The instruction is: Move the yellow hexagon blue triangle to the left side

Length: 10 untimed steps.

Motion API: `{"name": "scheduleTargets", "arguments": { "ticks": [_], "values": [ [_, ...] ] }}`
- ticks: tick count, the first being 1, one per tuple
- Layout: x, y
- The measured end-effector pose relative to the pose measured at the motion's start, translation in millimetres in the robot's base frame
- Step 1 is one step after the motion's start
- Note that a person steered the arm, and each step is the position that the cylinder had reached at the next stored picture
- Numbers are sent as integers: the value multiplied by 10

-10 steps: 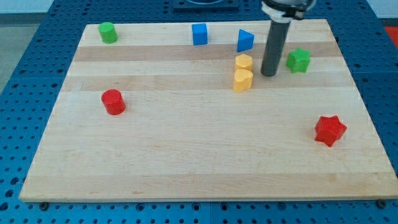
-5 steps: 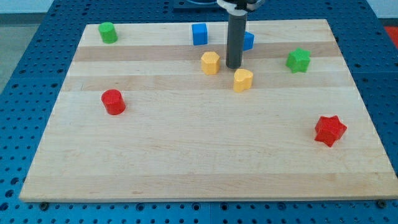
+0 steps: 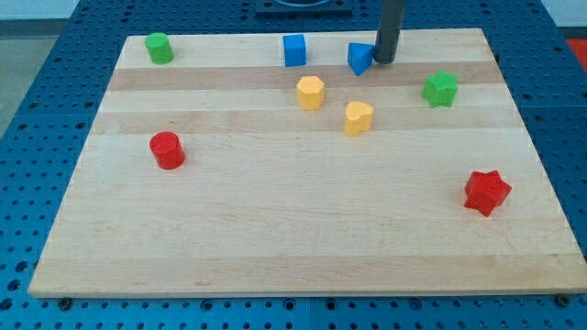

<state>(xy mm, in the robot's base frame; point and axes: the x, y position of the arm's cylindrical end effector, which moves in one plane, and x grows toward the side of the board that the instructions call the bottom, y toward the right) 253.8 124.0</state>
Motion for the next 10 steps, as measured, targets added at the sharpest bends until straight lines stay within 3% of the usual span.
{"name": "scheduleTargets", "arguments": {
  "ticks": [3,5,8,10],
  "values": [
    [-57,-33],
    [21,-395],
    [94,-348],
    [101,-781]
  ]
}}
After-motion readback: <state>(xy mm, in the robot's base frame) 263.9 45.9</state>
